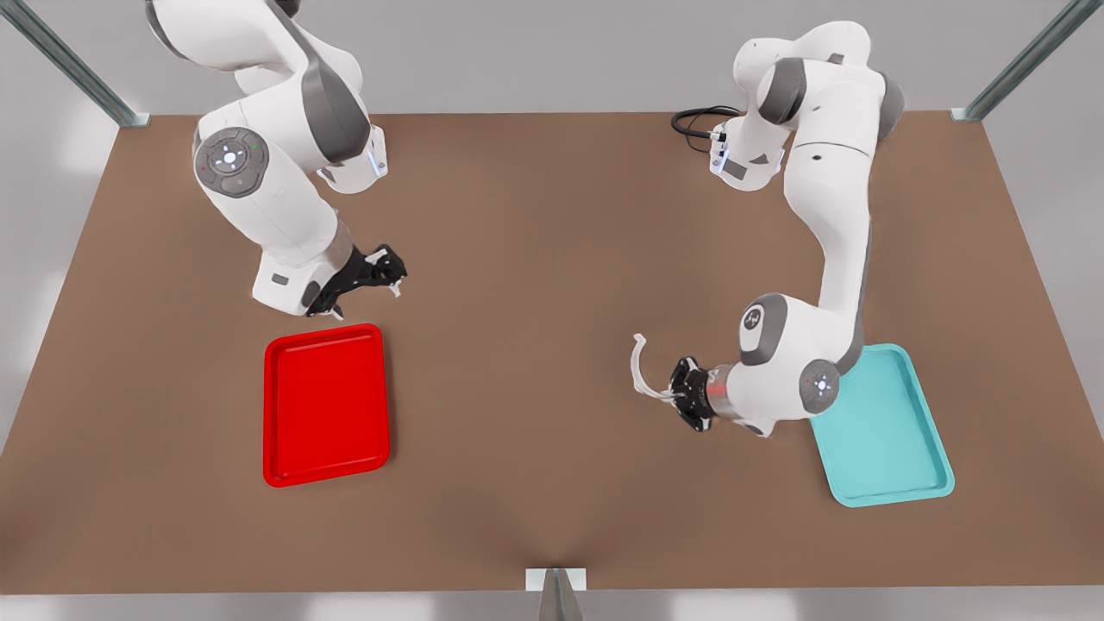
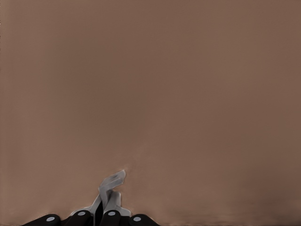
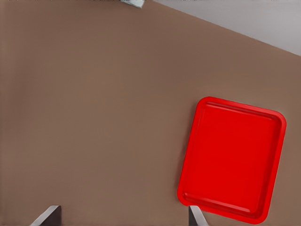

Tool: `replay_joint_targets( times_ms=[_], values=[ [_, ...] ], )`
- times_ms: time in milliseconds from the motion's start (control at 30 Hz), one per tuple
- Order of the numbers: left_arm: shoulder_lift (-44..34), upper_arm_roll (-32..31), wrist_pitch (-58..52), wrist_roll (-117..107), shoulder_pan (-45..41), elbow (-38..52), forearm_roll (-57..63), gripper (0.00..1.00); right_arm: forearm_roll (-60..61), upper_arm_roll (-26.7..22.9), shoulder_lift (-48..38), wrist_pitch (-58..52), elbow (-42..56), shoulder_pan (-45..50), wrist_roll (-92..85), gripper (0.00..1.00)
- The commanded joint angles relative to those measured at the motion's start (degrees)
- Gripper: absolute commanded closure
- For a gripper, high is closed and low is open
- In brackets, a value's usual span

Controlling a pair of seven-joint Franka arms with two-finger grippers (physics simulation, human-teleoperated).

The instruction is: Take the drainage pipe clamp from the left arm, pass it to the right arm, and place it in the plate on the right side

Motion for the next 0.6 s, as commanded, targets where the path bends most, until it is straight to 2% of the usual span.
replay_joint_targets(
  times_ms=[0, 67, 100, 133, 233, 300, 567],
  values=[
    [0.19, -0.08, 7.65, -21.99, -4.25, 0.33, 1.25, 0.79, -0.25, 0.59, 1.84, 5.43, 0.7, 0.26, 20.89, 0.0],
    [0.54, 1.85, 10.72, -25.68, -9.87, 0.33, 3.1, 0.79, -1.92, 0.24, 5.7, 9.39, 3.51, 2.19, 22.83, 0.0],
    [1.24, 5.89, 11.69, -27.26, -15.05, 0.33, 3.19, 0.79, -4.47, -0.11, 9.13, 10.09, 7.29, 4.74, 24.4, 0.0],
    [1.68, 7.22, 13.45, -29.54, -16.82, 0.24, 3.19, 0.79, -4.47, -0.29, 12.73, 11.76, 10.63, 7.38, 29.07, 0.0],
    [2.56, 7.4, 18.2, -38.6, -18.58, 0.33, 5.73, 0.79, -5.96, -1.34, 16.25, 18.0, 11.08, 12.39, 34.69, 0.0],
    [2.39, 7.22, 18.2, -39.65, -18.49, 0.77, 5.73, 0.79, -10.27, -1.17, 16.43, 17.48, 10.73, 13.45, 35.57, 0.0],
    [1.51, 6.87, 18.11, -39.39, -18.4, 1.3, 4.77, 0.79, -14.66, -0.82, 19.68, 21.87, 10.29, 17.14, 36.19, 0.0]
  ],
)
